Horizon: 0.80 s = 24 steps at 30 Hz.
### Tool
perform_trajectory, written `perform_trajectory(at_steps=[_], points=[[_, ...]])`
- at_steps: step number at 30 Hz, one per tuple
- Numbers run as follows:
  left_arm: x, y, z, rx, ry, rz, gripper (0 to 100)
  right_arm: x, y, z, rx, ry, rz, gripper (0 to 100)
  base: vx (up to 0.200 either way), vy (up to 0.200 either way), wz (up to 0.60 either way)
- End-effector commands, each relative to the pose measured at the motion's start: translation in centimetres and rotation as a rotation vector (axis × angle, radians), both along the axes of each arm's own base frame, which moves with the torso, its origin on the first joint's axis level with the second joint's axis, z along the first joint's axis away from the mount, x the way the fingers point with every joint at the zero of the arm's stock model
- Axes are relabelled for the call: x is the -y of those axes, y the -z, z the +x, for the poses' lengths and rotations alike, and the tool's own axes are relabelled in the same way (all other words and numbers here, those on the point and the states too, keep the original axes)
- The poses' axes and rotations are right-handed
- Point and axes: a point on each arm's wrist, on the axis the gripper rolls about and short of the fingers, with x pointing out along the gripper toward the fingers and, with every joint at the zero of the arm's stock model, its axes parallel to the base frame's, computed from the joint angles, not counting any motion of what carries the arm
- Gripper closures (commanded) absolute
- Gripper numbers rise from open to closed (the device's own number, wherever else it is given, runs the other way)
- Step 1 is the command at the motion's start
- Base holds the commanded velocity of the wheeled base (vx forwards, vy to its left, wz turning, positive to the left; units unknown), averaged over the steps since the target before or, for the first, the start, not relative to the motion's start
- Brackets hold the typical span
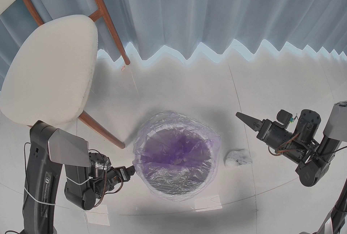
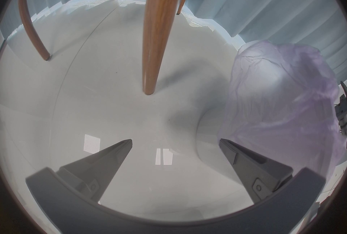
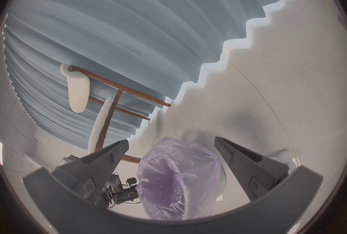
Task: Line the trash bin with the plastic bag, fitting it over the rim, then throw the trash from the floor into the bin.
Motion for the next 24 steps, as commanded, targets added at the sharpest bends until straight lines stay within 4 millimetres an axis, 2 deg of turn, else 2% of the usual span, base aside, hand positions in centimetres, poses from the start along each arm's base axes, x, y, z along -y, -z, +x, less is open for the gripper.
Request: perform_trajectory(at_steps=[1,10,11,13,14,15,18,24], points=[[-0.6,-2.0,-2.2,-0.016,-0.006,0.006,0,0.2,-0.4,0.0,0.025,0.006,0.007,0,0.000,0.000,0.00],[-0.9,-8.8,-5.5,0.068,0.012,-0.130,0,0.3,-0.7,0.0,0.039,0.007,0.005,0,0.000,0.000,0.00],[-0.9,-9.0,-5.5,0.070,0.013,-0.136,0,0.3,-0.7,0.0,0.039,0.007,0.005,0,0.000,0.000,0.00],[-0.8,-10.8,-5.9,0.125,0.014,-0.171,0,0.3,-0.8,0.0,0.041,0.007,0.006,0,0.000,0.000,0.00],[-0.8,-10.8,-5.9,0.125,0.014,-0.171,0,0.3,-0.8,0.0,0.041,0.007,0.006,0,0.000,0.000,0.00],[-1.2,-12.6,-6.0,0.192,0.011,-0.193,0,0.3,-0.8,-0.1,0.042,0.009,0.006,0,0.000,0.000,0.00],[-1.9,-15.0,-6.3,0.276,0.021,-0.227,0,0.3,-0.7,-0.2,0.033,0.006,0.006,0,0.000,0.000,0.00],[-2.1,-17.2,-7.4,0.357,0.061,-0.241,0,-0.1,-0.5,-0.3,0.027,-0.006,0.005,0,0.000,-0.033,0.00]])
